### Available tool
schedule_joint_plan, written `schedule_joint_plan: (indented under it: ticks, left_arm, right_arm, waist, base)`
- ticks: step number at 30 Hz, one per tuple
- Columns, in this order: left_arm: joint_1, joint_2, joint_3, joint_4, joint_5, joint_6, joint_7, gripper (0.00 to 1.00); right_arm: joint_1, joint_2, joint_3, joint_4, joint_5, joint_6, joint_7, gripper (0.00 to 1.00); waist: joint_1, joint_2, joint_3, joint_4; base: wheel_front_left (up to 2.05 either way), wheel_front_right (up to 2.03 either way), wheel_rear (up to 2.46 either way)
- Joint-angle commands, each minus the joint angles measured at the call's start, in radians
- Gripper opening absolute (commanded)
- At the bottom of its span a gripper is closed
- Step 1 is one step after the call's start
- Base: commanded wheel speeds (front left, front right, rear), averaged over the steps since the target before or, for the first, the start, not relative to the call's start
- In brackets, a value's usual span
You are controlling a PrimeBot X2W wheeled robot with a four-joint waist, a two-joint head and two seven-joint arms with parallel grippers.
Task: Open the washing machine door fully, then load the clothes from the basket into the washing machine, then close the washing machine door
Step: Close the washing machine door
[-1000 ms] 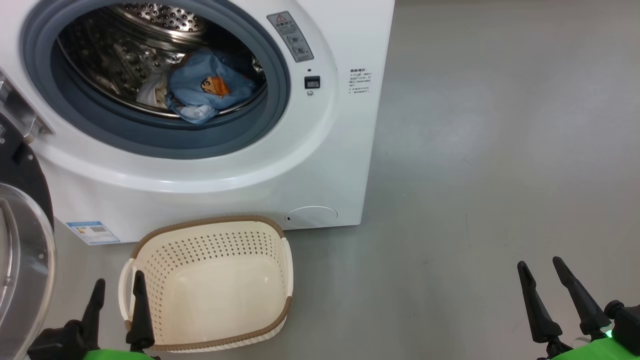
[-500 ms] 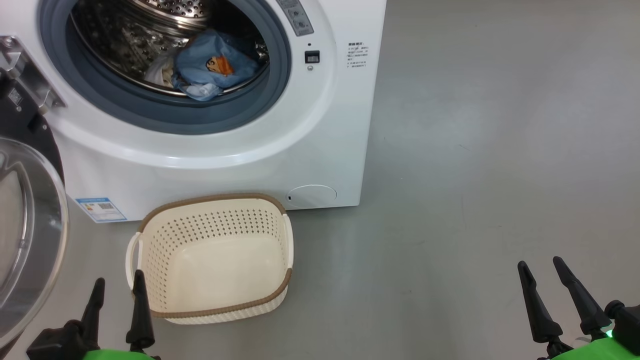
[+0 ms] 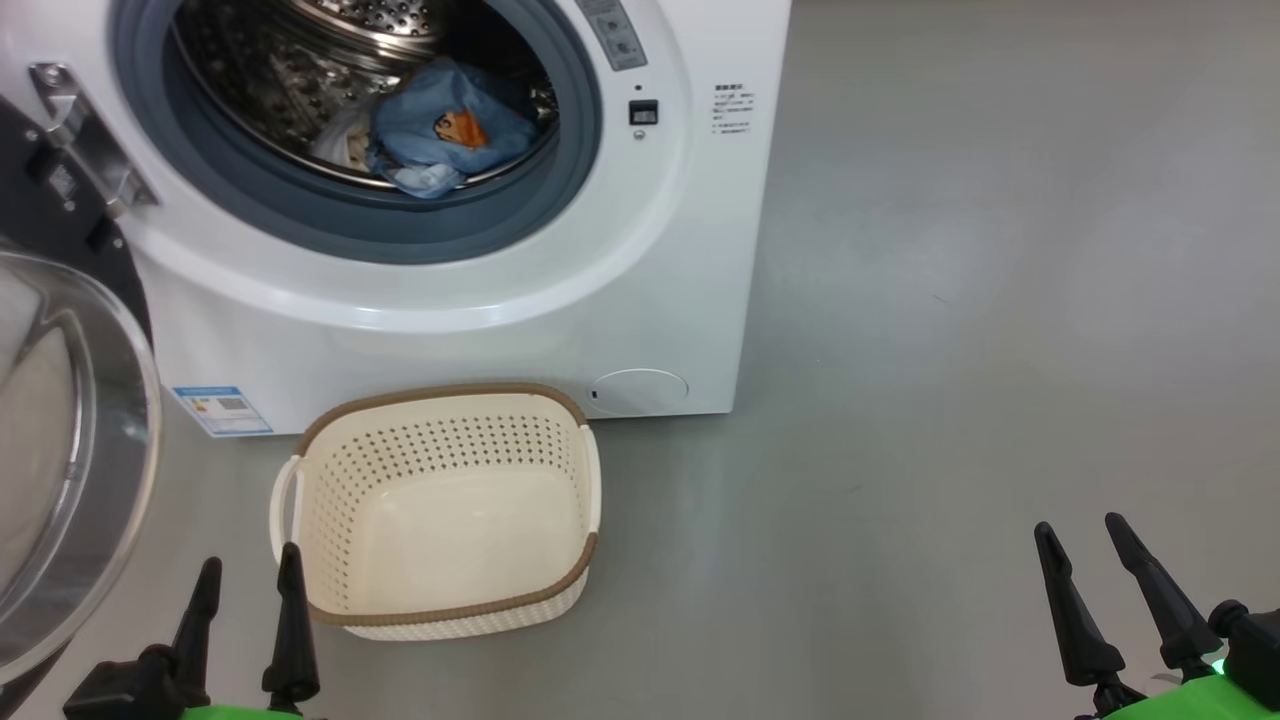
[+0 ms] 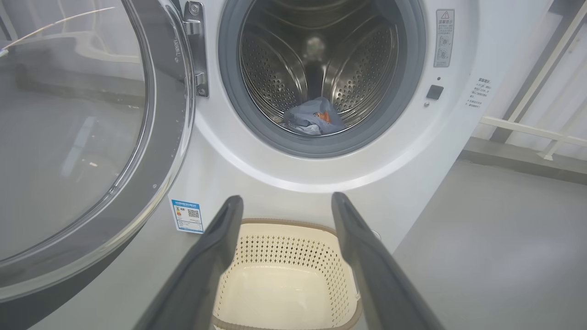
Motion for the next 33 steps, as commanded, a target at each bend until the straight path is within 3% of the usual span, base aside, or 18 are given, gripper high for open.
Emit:
schedule_joint_plan:
  ticks: [1,16,33]
  left_arm:
    - [-0.009,0.012,0.027,-0.035,-0.003,-0.002,-0.006,1.00]
    - [0.013,0.010,0.024,-0.036,-0.033,-0.001,-0.006,1.00]
    - [0.055,0.010,0.014,-0.074,-0.082,0.060,-0.006,1.00]
  right_arm:
    - [-0.005,-0.022,0.021,-0.029,-0.001,0.010,-0.005,1.00]
    - [0.013,-0.042,0.056,-0.037,0.009,0.010,-0.005,1.00]
    - [-0.004,-0.062,0.133,-0.025,0.019,0.010,-0.005,1.00]
  waist:
    - [0.0000,0.0000,-0.006,0.019]
    - [0.0000,0.0000,-0.024,0.204]
    - [0.0000,0.0000,-0.032,0.441]
  base:
    - [0.00,0.00,0.00]
    - [0.00,0.00,0.00]
    - [0.00,0.00,0.00]
